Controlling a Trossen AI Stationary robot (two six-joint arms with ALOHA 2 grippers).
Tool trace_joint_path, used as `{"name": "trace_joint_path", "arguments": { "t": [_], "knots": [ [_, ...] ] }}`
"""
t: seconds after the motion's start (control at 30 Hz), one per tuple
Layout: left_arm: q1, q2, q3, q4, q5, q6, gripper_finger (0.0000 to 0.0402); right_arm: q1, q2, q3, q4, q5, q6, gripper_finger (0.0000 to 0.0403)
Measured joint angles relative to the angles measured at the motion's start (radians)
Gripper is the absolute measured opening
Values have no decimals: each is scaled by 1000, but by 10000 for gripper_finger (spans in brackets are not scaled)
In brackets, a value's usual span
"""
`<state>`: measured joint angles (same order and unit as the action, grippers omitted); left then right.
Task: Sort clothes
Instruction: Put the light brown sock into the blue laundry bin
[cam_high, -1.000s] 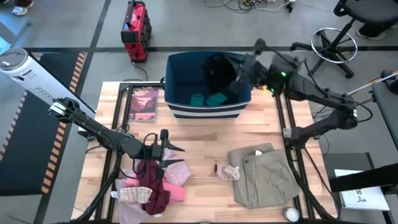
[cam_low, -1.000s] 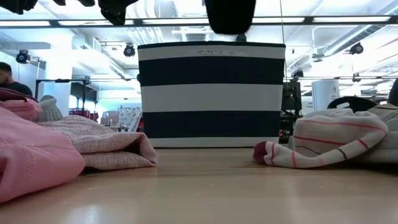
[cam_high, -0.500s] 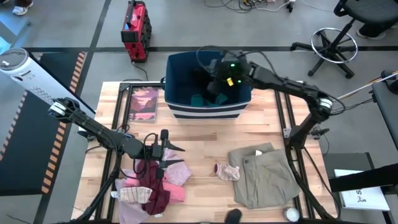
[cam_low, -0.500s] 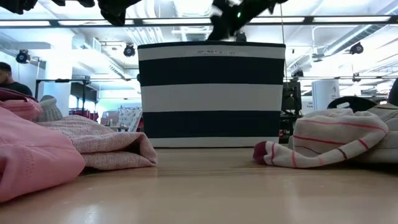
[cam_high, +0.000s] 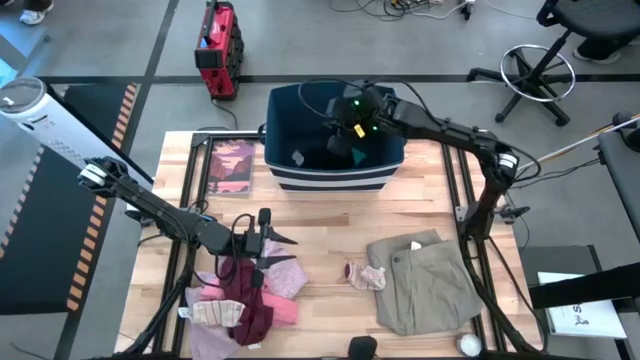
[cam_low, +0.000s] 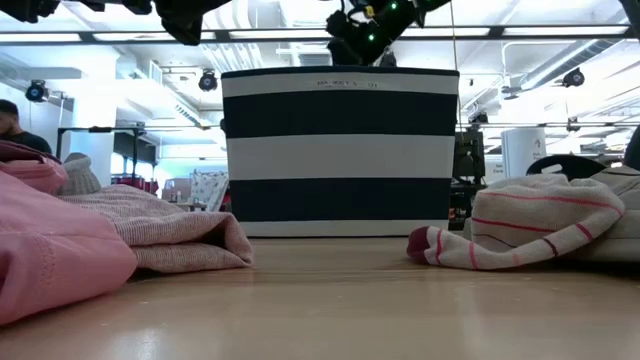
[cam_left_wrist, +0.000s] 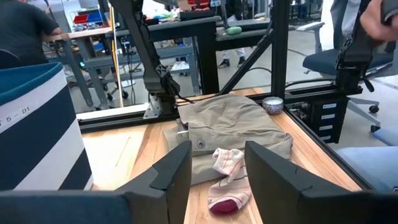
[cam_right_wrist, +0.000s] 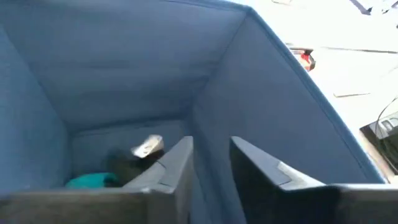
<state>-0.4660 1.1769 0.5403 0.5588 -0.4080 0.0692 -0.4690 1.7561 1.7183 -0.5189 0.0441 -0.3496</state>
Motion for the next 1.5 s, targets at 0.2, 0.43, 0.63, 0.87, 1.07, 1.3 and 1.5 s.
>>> {"name": "trace_joint_path", "arguments": {
  "t": [0.2,0.43,0.63,0.87,1.07,1.3,1.5],
  "knots": [
    [-3,-6,14,-42,9,-4,102,44,-73,59,-95,0,-59,111],
    [-12,-15,124,-286,28,-28,45,87,-223,-64,-73,-4,-90,10],
    [-18,-4,258,-579,66,-98,3,135,-400,-284,31,-77,-42,2],
    [-22,15,358,-830,204,-335,6,251,-606,-628,306,-79,20,0],
    [-34,15,362,-952,270,-555,18,356,-725,-880,522,-73,101,0],
    [-77,15,362,-1042,351,-721,86,445,-772,-1017,637,-34,150,0],
    [-138,15,362,-1048,391,-847,160,490,-767,-1036,635,16,149,0]
  ]
}}
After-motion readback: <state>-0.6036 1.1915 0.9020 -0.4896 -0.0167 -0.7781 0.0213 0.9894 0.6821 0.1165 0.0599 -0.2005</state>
